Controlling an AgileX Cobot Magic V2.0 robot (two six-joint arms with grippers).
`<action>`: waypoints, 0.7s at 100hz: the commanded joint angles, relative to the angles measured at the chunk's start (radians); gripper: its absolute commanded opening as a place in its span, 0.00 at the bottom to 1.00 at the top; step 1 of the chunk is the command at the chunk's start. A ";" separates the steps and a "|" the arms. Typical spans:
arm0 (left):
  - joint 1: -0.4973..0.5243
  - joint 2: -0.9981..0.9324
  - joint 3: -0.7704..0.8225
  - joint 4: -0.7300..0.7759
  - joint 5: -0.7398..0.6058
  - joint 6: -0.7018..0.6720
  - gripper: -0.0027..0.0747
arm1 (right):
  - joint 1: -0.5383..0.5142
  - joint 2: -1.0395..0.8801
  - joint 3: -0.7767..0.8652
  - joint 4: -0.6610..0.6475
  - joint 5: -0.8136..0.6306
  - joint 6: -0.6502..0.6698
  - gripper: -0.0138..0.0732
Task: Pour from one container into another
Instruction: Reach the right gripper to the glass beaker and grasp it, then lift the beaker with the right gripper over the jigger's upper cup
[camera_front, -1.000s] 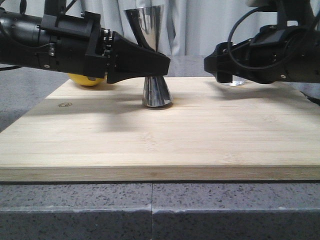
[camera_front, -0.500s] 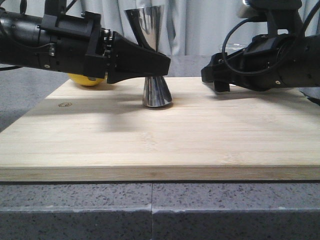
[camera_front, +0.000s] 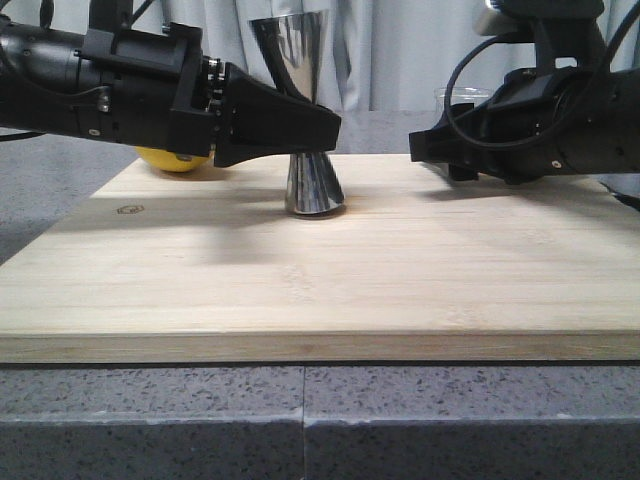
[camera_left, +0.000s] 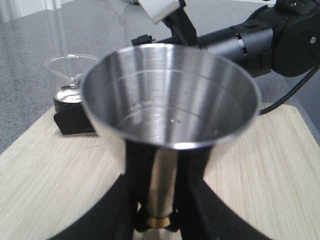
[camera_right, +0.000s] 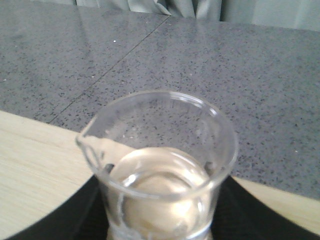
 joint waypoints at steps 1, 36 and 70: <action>-0.009 -0.039 -0.028 -0.077 0.117 0.001 0.17 | -0.007 -0.079 -0.026 -0.022 -0.074 0.001 0.44; -0.009 -0.039 -0.028 -0.045 0.115 -0.023 0.17 | -0.007 -0.271 -0.026 -0.139 0.152 0.001 0.44; -0.017 -0.039 -0.070 -0.003 0.115 -0.090 0.17 | 0.002 -0.395 -0.071 -0.200 0.355 0.001 0.44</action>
